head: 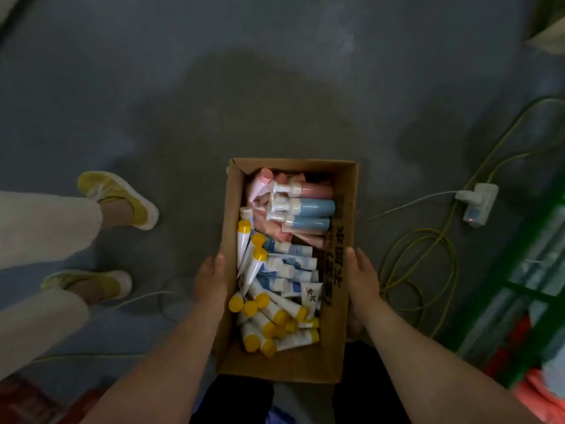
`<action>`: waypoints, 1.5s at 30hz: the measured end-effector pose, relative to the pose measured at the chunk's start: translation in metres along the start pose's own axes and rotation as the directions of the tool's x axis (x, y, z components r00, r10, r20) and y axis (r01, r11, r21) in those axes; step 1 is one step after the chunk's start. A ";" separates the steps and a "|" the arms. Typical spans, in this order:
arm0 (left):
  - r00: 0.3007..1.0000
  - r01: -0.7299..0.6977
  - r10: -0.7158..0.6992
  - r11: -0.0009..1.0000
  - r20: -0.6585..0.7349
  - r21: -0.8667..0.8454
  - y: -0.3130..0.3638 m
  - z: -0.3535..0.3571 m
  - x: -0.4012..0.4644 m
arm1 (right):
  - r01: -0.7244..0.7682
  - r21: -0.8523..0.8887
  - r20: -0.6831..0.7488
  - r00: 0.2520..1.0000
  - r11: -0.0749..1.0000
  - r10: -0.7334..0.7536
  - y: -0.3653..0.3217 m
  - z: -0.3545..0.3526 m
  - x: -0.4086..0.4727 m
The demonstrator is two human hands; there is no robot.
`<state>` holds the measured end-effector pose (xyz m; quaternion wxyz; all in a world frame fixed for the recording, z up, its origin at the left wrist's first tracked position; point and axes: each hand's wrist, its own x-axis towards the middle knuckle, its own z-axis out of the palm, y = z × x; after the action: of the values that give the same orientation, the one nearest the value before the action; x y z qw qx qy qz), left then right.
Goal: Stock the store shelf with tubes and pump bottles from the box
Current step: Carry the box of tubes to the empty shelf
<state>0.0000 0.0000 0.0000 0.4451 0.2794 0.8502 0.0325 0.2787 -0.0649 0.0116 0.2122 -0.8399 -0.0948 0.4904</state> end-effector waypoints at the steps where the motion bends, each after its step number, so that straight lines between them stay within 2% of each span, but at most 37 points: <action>1: 1.000 0.000 -0.001 1.000 -0.016 -0.031 -0.003 0.006 0.003 | 0.027 0.029 0.003 1.000 0.999 -0.027 0.003 0.005 0.007; 4: 1.000 -0.006 0.003 0.997 -0.029 -0.082 -0.007 0.018 0.009 | 0.003 0.059 0.021 1.000 0.998 -0.004 0.013 0.018 0.024; 8: 0.998 -0.053 0.053 0.998 -0.020 0.041 -0.009 0.025 0.018 | -0.053 0.016 -0.020 0.998 0.998 0.053 0.028 0.027 0.040; 12: 0.999 -0.024 0.024 0.999 -0.027 0.023 -0.015 0.032 0.031 | -0.091 -0.047 -0.049 0.995 0.995 0.089 0.037 0.030 0.052; 18: 0.999 -0.021 0.028 0.991 -0.046 0.131 -0.015 0.030 0.037 | -0.070 -0.240 -0.073 0.996 0.968 0.054 0.039 0.027 0.058; 21: 0.998 -0.037 0.046 0.980 -0.041 0.197 -0.007 0.028 0.032 | -0.067 -0.263 -0.078 0.996 0.963 0.048 0.031 0.026 0.053; 28: 0.996 -0.045 0.061 0.978 -0.071 0.206 0.018 0.020 0.008 | -0.040 -0.293 -0.058 0.998 0.955 0.024 0.011 0.012 0.040; 35: 0.993 -0.053 0.074 0.973 -0.088 0.224 0.069 -0.012 -0.043 | 0.006 -0.329 -0.032 0.999 0.944 -0.018 -0.046 -0.032 0.007; 45: 0.980 -0.117 0.151 0.965 -0.130 0.236 0.203 -0.083 -0.182 | 0.069 -0.389 -0.050 0.994 0.919 -0.096 -0.193 -0.154 -0.075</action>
<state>0.1076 0.0947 0.2461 0.3430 0.3824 0.8578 -0.0144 0.3836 0.0391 0.2229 0.0662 -0.8768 -0.2178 0.4236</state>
